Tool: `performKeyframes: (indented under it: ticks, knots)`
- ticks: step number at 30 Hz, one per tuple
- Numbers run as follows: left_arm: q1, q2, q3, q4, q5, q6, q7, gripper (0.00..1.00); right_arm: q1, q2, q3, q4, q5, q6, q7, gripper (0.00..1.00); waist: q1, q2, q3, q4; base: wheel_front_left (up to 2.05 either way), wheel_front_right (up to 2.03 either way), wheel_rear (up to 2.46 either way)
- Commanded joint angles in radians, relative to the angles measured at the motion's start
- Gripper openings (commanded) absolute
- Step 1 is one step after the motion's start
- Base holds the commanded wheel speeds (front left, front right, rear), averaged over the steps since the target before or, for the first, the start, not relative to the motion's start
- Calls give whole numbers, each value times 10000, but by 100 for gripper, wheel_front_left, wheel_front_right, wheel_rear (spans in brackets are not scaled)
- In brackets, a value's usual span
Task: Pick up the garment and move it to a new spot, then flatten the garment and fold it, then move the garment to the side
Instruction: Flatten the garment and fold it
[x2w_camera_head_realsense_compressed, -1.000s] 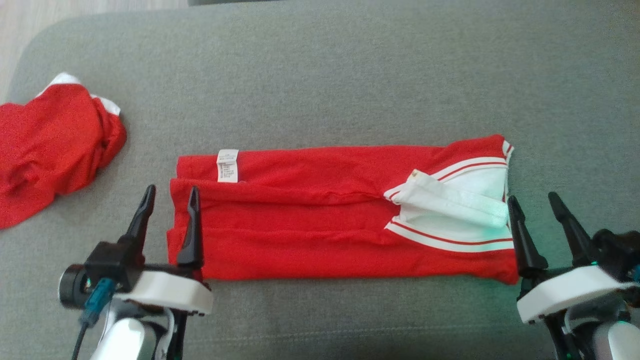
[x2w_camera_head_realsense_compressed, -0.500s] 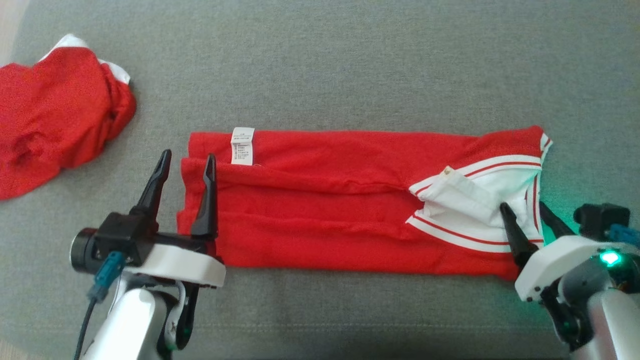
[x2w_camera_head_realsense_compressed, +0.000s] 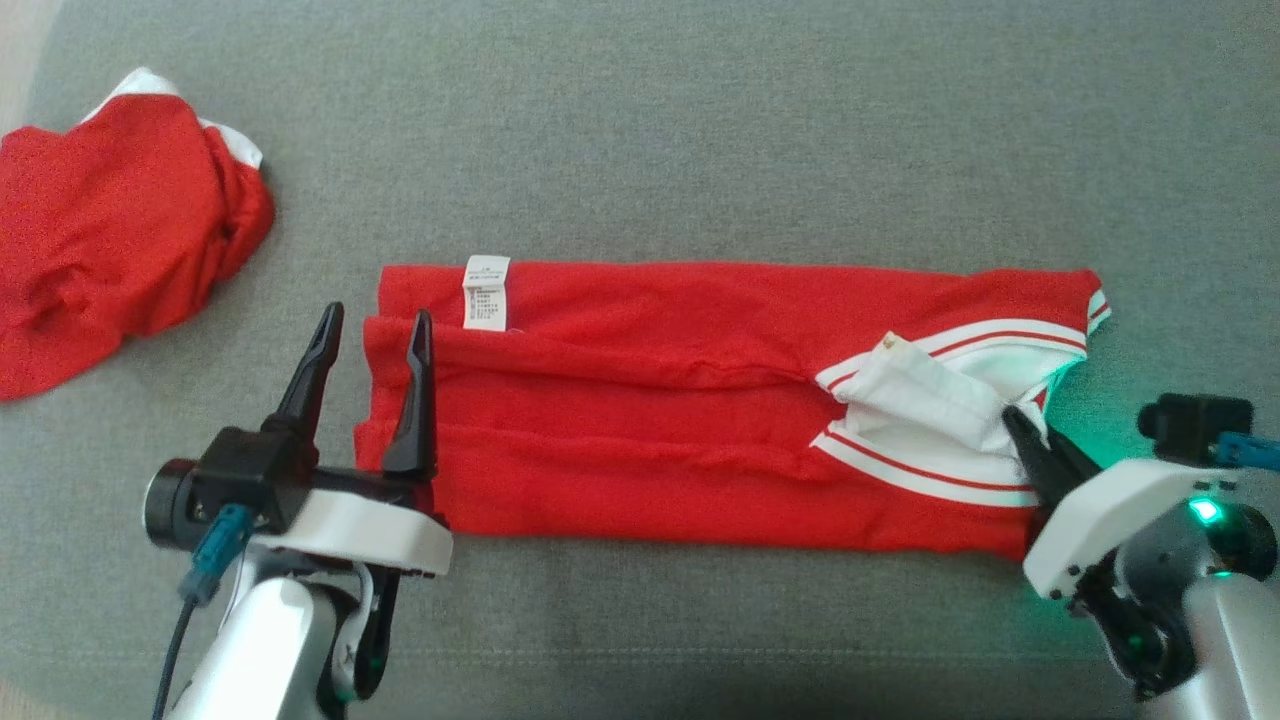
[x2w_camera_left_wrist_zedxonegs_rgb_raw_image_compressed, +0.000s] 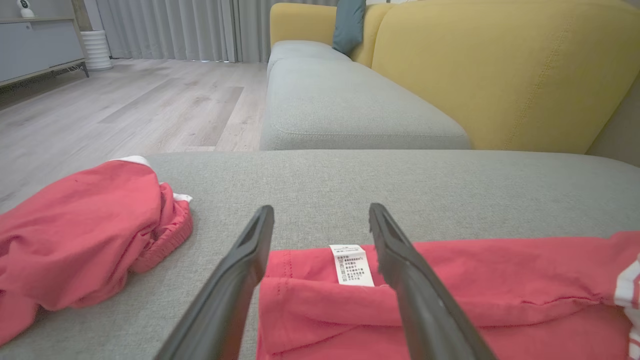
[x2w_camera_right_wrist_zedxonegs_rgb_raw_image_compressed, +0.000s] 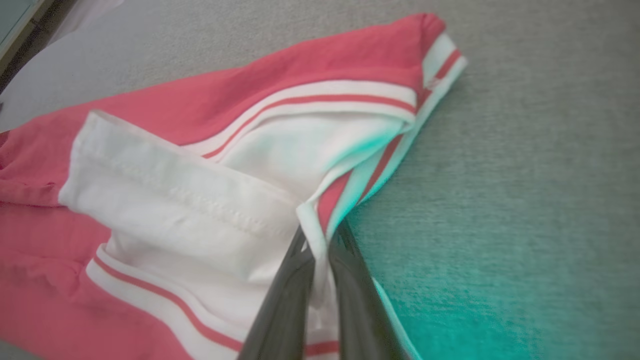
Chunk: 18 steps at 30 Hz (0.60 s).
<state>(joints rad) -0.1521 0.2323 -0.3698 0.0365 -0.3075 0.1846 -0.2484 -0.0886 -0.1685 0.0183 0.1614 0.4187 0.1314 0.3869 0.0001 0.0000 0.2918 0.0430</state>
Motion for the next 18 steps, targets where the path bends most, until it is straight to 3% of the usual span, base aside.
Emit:
performKeyframes:
  ticks: [1,12,18]
  knots:
    - [-400,107,415,-259,104,-26,-94,100,142,-190,83,-300,54,-7,-40,0,-1,0,-57,-19,0,0,0]
    - [-147,86,418,-247,71,39,-114,100,864,-1215,-1731,-762,102,-7,21,0,-1,0,-518,-336,0,0,0]
    - [-2,82,435,-178,-7,57,-118,100,921,-1518,-1659,-1621,92,-7,248,0,-1,0,-908,-531,0,0,0]
